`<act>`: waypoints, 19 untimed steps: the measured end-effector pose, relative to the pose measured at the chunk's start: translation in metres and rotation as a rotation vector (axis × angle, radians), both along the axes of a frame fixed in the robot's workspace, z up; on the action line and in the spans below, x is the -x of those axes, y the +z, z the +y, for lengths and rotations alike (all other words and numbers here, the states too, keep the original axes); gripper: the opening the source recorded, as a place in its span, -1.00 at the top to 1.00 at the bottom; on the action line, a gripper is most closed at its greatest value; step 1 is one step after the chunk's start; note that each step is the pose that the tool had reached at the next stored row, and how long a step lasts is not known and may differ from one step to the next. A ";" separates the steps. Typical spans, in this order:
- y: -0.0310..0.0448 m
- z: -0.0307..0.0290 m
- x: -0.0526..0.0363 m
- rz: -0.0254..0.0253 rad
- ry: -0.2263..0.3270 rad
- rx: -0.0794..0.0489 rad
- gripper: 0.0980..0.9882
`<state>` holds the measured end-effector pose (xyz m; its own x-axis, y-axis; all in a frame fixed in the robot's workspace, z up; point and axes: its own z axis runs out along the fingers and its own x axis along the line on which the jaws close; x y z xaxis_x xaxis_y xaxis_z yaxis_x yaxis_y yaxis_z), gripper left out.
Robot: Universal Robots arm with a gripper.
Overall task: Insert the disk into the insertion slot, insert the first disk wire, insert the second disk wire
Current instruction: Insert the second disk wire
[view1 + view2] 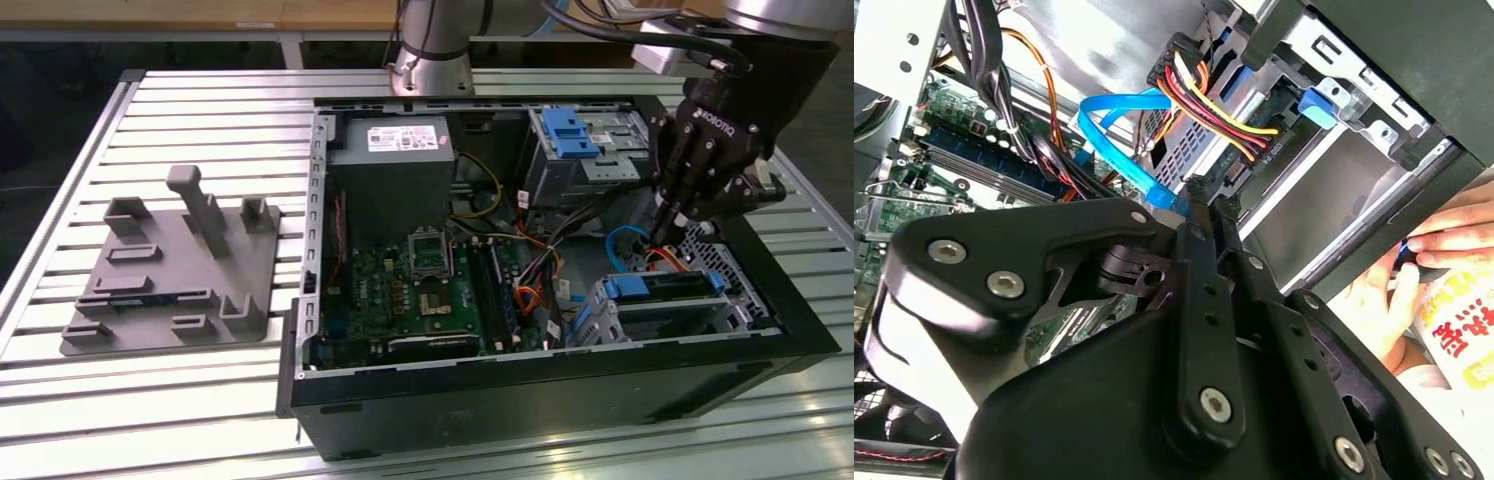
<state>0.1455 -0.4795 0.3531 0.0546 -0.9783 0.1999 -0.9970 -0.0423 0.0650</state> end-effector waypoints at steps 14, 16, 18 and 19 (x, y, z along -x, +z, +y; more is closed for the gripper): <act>-0.0012 -0.0024 0.0011 -0.0652 -0.061 -0.027 0.86; -0.0014 -0.0069 0.0011 -0.0652 -0.064 -0.026 0.86; -0.0018 -0.0111 0.0011 -0.0653 -0.068 -0.026 0.86; -0.0021 -0.0129 0.0011 -0.0653 -0.070 -0.026 0.86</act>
